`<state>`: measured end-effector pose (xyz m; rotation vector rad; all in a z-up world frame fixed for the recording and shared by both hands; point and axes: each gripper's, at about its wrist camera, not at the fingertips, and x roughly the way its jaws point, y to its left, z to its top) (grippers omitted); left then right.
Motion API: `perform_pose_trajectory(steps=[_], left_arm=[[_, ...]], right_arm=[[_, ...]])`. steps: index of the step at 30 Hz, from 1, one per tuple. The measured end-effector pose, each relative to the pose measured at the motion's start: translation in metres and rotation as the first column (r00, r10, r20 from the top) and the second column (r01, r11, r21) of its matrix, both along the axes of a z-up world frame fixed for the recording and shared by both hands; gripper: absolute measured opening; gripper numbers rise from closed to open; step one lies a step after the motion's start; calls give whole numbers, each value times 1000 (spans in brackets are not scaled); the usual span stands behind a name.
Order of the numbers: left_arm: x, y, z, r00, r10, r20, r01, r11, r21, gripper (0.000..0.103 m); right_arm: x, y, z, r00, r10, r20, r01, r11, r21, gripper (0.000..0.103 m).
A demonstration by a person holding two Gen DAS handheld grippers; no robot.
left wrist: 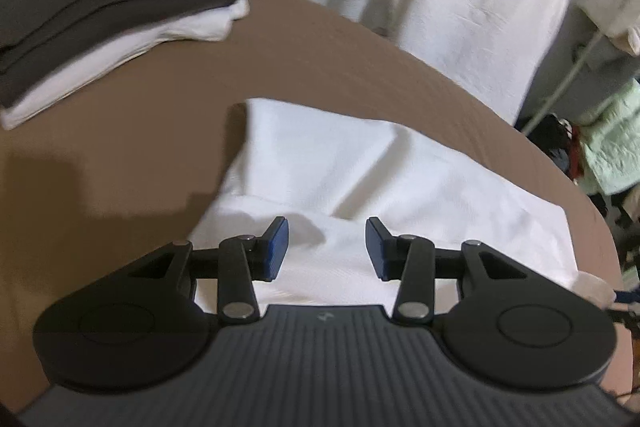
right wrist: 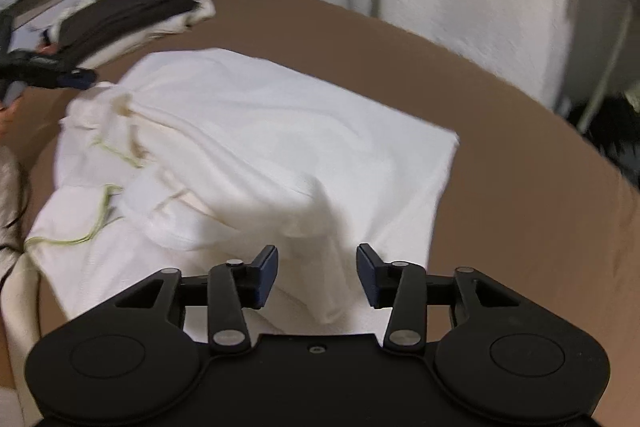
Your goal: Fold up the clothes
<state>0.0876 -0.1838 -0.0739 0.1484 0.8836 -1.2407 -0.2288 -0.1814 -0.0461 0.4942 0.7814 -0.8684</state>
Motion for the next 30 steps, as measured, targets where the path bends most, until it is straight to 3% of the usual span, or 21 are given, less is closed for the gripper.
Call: perform_pose_trajectory(steps=[2, 4, 5, 6, 8, 9, 11, 12, 14, 15, 17, 20, 24, 27, 30], left_arm=[[-10, -9, 1, 998, -40, 45, 41, 999, -15, 57], [-17, -23, -1, 992, -103, 70, 104, 995, -7, 58], [-19, -32, -5, 989, -142, 48, 142, 990, 10, 58], [-19, -40, -13, 988, -154, 25, 153, 987, 44, 58], [-20, -54, -29, 989, -151, 2, 149, 980, 132, 55], [-24, -56, -33, 986, -160, 37, 151, 972, 179, 55], [-34, -52, -37, 976, -180, 122, 140, 950, 278, 56], [-38, -44, -37, 971, -193, 141, 143, 941, 306, 56], [-44, -30, -35, 962, -222, 158, 160, 931, 329, 56], [-46, -25, -33, 958, -231, 170, 165, 928, 334, 56], [-51, -18, -26, 951, -229, 210, 157, 937, 311, 56], [-56, -8, -8, 943, -214, 256, 163, 965, 205, 56], [-58, 1, 13, 952, -194, 239, 197, 980, 10, 69], [-52, -8, 7, 952, -145, 268, 146, 989, 17, 73], [-43, -21, -9, 959, -103, 263, 75, 991, 115, 79]], right_arm=[[-10, -16, -9, 991, -73, 113, 65, 995, 75, 52], [-9, -26, -19, 975, -107, 194, 86, 990, 116, 51], [-9, -30, -24, 965, -124, 232, 94, 986, 136, 14], [-3, -28, -22, 972, -111, 208, 92, 991, 101, 5], [9, -22, -18, 987, -81, 141, 80, 997, 14, 5], [16, -20, -16, 992, -68, 106, 71, 997, -29, 5], [8, -5, 2, 989, -30, 142, 37, 998, -46, 5], [3, 2, 11, 987, -10, 162, 19, 998, -53, 5], [-2, 21, 21, 997, 45, 68, -40, 996, -74, 5], [-9, 27, 19, 998, 49, 45, -47, 998, -39, 5], [-21, 33, 7, 1000, 29, 9, -30, 998, 47, 5], [-30, 31, -14, 999, -34, -36, 38, 990, 139, 5], [-34, 25, -19, 995, -92, -35, 97, 979, 177, 7], [-34, 26, -16, 995, -93, -25, 96, 981, 168, 9], [-39, 24, -16, 994, -108, -25, 111, 979, 173, 9]])
